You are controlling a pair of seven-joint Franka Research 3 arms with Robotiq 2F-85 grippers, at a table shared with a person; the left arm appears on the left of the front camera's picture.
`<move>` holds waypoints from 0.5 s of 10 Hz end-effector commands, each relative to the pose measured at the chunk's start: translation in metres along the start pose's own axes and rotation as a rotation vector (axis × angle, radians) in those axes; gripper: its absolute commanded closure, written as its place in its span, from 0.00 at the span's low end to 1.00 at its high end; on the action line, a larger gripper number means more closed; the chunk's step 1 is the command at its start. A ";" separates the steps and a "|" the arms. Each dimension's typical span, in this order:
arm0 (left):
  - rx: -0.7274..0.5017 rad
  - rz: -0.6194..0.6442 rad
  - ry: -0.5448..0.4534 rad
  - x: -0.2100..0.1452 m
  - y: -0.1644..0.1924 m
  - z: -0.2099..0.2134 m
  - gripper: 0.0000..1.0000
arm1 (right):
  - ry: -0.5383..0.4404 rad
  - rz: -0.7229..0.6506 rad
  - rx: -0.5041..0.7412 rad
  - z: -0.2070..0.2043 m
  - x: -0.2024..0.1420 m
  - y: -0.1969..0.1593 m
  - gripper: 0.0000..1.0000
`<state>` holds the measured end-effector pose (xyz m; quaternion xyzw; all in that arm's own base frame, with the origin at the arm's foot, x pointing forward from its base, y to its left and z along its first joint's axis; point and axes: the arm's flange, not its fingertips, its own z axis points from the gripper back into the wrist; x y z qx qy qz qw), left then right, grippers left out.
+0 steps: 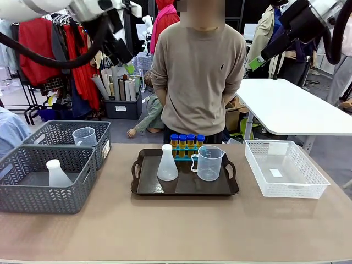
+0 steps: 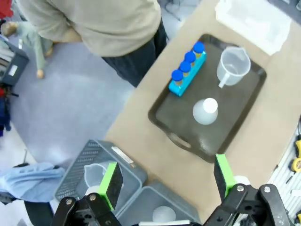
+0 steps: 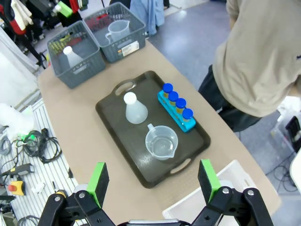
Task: Prepare the laboratory tools.
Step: Pick up one Small flask and place it on the Handle tray.
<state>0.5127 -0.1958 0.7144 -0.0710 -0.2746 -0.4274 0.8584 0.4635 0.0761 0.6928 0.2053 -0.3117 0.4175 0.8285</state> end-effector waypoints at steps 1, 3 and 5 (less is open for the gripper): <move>-0.041 -0.043 -0.120 -0.026 0.009 0.005 0.00 | -0.006 0.002 0.006 0.002 0.000 0.000 0.00; -0.055 -0.013 -0.205 -0.040 0.015 0.031 0.00 | -0.006 0.002 0.006 0.002 0.000 0.000 0.00; -0.048 0.002 -0.241 -0.050 0.020 0.048 0.00 | -0.006 0.002 0.006 0.002 0.000 0.000 0.00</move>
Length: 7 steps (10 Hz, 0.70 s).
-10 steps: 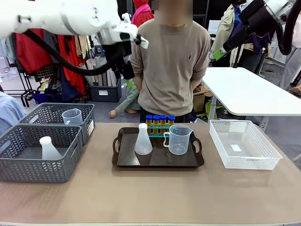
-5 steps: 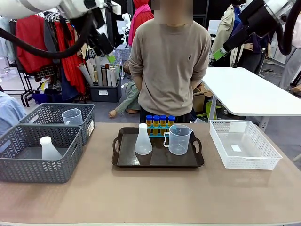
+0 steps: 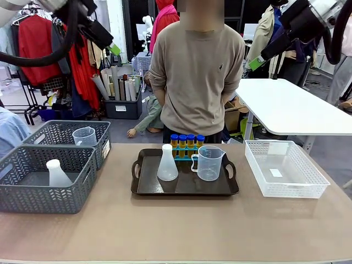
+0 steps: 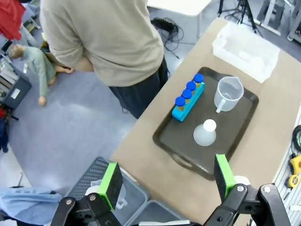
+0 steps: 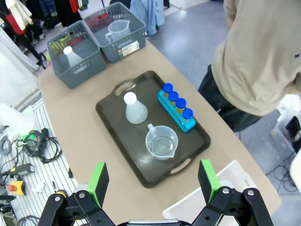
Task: Prepare the laboratory tools.
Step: Pick up one Small flask and place it on the Handle tray.
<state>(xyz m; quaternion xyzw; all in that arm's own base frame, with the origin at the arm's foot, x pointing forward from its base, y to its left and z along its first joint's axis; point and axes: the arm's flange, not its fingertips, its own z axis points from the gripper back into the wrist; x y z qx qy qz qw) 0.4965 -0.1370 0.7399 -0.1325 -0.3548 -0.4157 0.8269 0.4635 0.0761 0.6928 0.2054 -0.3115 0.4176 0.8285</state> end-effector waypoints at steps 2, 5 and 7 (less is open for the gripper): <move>-0.002 -0.017 0.019 -0.014 -0.007 0.005 0.00 | -0.006 0.002 0.006 0.002 0.000 0.000 0.00; 0.004 0.001 -0.002 -0.006 -0.004 0.010 0.00 | -0.006 0.002 0.006 0.002 0.000 0.000 0.00; 0.004 0.001 -0.002 -0.006 -0.004 0.010 0.00 | -0.006 0.002 0.006 0.002 0.000 0.000 0.00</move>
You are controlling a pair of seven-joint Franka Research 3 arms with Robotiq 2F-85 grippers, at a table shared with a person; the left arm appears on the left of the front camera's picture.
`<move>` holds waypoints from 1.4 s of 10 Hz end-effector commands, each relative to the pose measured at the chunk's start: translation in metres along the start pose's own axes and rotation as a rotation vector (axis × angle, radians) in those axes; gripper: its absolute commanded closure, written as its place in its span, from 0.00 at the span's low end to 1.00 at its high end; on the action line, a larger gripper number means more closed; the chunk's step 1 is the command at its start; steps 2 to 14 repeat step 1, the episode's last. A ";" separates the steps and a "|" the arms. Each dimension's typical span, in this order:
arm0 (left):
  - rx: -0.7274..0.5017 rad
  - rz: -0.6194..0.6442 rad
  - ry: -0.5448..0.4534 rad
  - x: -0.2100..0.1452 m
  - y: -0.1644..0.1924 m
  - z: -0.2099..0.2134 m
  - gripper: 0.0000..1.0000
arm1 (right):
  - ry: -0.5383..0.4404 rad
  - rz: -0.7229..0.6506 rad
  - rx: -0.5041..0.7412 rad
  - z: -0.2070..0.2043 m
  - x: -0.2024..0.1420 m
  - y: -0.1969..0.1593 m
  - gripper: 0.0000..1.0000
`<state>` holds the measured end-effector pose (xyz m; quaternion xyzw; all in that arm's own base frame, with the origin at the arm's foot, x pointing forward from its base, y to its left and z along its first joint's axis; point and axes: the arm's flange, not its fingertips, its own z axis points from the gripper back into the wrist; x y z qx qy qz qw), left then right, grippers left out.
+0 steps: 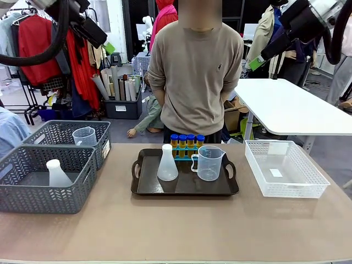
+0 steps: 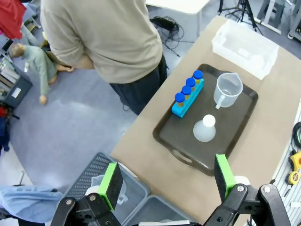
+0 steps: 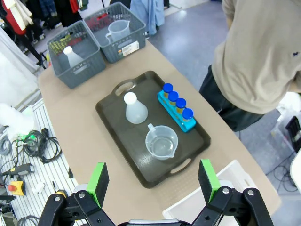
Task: Prepare the laboratory tools.
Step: Pick up one Small flask and place it on the Handle tray.
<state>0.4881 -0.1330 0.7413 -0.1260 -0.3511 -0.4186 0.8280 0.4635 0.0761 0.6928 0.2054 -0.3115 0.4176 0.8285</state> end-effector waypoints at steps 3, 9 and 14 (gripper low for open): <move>-0.002 0.008 -0.015 -0.001 0.000 0.003 0.00 | -0.006 0.002 0.005 0.002 0.000 0.000 0.00; -0.002 0.008 -0.015 -0.001 0.000 0.003 0.00 | -0.006 0.002 0.005 0.002 0.000 0.000 0.00; -0.002 0.008 -0.015 -0.001 0.000 0.003 0.00 | -0.006 0.002 0.005 0.002 0.000 0.000 0.00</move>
